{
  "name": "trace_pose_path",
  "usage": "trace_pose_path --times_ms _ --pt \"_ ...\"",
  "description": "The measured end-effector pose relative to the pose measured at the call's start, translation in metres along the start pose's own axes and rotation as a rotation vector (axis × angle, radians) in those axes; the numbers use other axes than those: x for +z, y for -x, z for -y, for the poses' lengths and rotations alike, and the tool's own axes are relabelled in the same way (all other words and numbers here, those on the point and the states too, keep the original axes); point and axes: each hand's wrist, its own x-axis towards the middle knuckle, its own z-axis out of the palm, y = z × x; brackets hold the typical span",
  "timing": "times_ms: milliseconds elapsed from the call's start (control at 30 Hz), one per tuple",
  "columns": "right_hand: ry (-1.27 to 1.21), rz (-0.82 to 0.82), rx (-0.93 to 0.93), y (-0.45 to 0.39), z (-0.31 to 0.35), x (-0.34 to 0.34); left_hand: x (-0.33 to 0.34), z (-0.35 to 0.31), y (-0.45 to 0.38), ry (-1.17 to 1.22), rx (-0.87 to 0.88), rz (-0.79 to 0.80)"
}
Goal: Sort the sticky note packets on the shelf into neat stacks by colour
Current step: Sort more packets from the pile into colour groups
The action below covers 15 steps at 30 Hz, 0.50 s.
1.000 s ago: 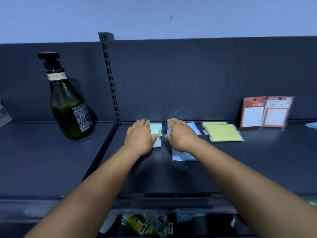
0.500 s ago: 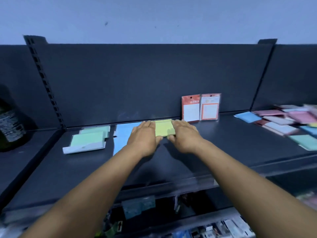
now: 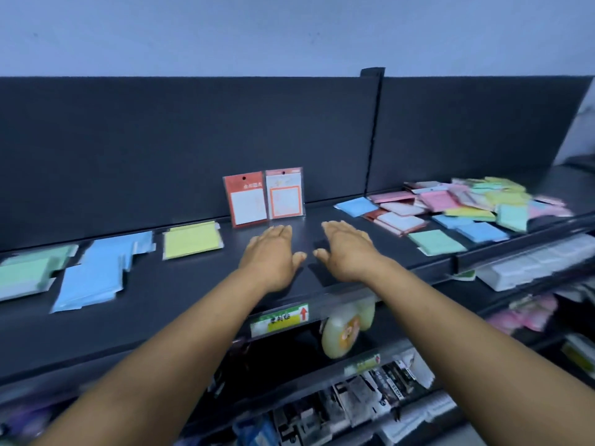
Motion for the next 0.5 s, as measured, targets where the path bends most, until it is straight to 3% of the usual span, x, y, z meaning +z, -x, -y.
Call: trace_pose_path --times_ms 500 --pt "-0.017 -0.065 0.292 -0.003 -0.146 -0.02 0.044 -0.124 -0.095 0.034 0.256 0.057"
